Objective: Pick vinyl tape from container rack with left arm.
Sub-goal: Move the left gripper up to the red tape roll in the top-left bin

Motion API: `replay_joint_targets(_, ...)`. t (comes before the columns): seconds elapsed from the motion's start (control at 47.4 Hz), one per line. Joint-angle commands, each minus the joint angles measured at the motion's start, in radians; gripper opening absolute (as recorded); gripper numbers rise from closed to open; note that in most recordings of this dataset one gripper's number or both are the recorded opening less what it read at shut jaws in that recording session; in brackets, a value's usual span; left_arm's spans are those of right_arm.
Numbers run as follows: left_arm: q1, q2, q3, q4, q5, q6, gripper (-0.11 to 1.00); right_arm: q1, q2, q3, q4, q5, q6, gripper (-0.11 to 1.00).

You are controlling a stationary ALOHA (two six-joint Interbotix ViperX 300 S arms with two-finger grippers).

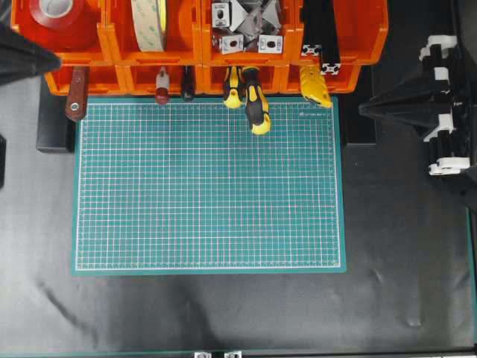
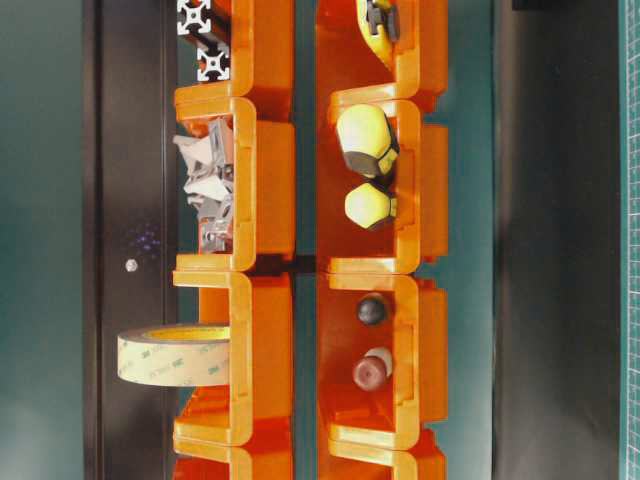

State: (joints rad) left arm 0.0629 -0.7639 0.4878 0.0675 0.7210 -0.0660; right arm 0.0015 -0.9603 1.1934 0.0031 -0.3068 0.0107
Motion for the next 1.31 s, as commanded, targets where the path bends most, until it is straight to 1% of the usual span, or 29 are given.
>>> replay_joint_targets(0.0, 0.021, 0.063, -0.14, 0.011, 0.179, 0.011, 0.0, 0.005, 0.009, -0.037, 0.002, -0.015, 0.002, 0.0)
replay_joint_targets(0.063, 0.043, 0.106, -0.202, 0.014, 0.305, 0.025, 0.0, 0.006, 0.009, -0.037, 0.002, -0.015, 0.002, 0.0)
replay_joint_targets(0.169, 0.067, 0.161, -0.27, 0.014, 0.459, 0.061, 0.0, 0.006, 0.009, -0.037, 0.002, -0.015, 0.002, 0.0)
replay_joint_targets(0.211, 0.083, 0.184, -0.299, 0.015, 0.512, 0.091, 0.0, 0.008, 0.009, -0.037, 0.002, -0.015, 0.002, 0.0)
replay_joint_targets(0.274, 0.1, 0.207, -0.33, 0.017, 0.563, 0.132, 0.0, 0.009, 0.009, -0.037, 0.002, -0.015, 0.002, 0.0)
replay_joint_targets(0.38, 0.124, 0.238, -0.356, 0.017, 0.626, 0.227, 0.01, 0.009, 0.009, -0.035, 0.002, -0.011, 0.002, 0.0)
replay_joint_targets(0.486, 0.141, 0.256, -0.367, 0.017, 0.637, 0.278, 0.08, 0.009, 0.009, -0.034, 0.002, -0.011, 0.0, 0.0)
replay_joint_targets(0.528, 0.15, 0.265, -0.371, 0.018, 0.638, 0.285, 0.13, 0.009, 0.009, -0.034, 0.002, -0.011, 0.002, 0.0)
replay_joint_targets(0.57, 0.158, 0.273, -0.374, 0.018, 0.638, 0.287, 0.2, 0.009, 0.009, -0.034, 0.002, -0.011, 0.002, 0.0)
replay_joint_targets(0.655, 0.166, 0.298, -0.38, 0.018, 0.643, 0.29, 0.39, 0.009, 0.009, -0.032, 0.002, -0.015, 0.0, 0.0)
replay_joint_targets(0.676, 0.166, 0.302, -0.38, 0.018, 0.644, 0.291, 0.46, 0.009, 0.009, -0.032, 0.002, -0.015, 0.0, 0.0)
replay_joint_targets(0.76, 0.172, 0.318, -0.379, 0.018, 0.658, 0.293, 0.68, 0.009, 0.009, -0.029, 0.002, -0.015, 0.0, 0.0)
replay_joint_targets(0.802, 0.179, 0.327, -0.377, 0.018, 0.666, 0.293, 0.76, 0.009, 0.009, -0.028, 0.002, -0.015, 0.0, 0.0)
replay_joint_targets(0.845, 0.183, 0.331, -0.376, 0.018, 0.673, 0.291, 0.81, 0.011, 0.009, -0.029, 0.002, -0.015, 0.0, 0.0)
replay_joint_targets(1.098, 0.201, 0.348, -0.373, 0.018, 0.68, 0.288, 0.77, 0.012, 0.009, -0.018, 0.002, -0.015, 0.002, 0.0)
replay_joint_targets(1.288, 0.209, 0.354, -0.337, 0.018, 0.675, 0.285, 0.77, 0.015, 0.009, -0.015, 0.002, -0.015, 0.002, 0.0)
